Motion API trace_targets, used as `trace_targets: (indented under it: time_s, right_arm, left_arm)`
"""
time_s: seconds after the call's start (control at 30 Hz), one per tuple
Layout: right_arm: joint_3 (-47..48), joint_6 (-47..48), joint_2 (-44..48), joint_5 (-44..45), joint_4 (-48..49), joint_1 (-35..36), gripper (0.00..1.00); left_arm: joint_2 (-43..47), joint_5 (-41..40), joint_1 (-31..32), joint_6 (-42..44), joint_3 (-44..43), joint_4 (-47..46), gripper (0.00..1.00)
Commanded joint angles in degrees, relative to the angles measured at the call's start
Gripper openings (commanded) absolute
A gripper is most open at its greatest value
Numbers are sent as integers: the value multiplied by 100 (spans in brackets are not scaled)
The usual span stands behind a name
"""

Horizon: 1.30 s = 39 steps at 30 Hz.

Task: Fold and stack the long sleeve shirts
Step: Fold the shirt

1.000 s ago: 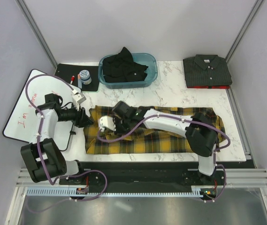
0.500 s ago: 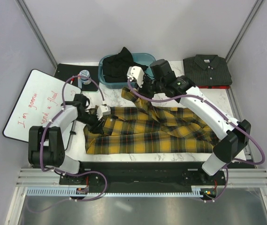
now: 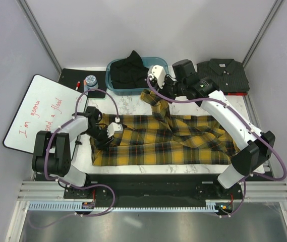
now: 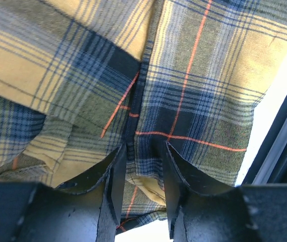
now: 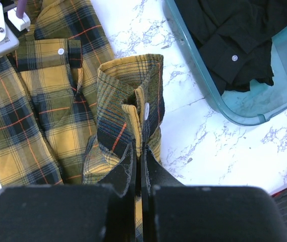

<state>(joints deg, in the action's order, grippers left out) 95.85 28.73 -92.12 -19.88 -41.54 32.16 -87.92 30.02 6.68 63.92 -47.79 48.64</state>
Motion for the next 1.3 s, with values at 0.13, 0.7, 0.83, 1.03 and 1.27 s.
trace_targets:
  time_s: [0.13,0.7,0.83,1.03,1.27]
  right_arm:
    - [188,-34,247,-157,-47,-140,0]
    - [539,-43,466,-60,-74,-439,0]
    - [680,-8,545,19,-74,-614,0]
    - [768,1,712,107,23,-861,0]
    - [943,36,967,414,76,-975,0]
  left_arm:
    - [38,-154,193,314,42,-101,32]
    - [969,-190,246,94,-827,400,2]
    - [961,-207,238,33,-960,225,2]
    - [444,-663,246,-108,-785,-539,2]
    - [-252,-656,255,-266,-600,-1094,2]
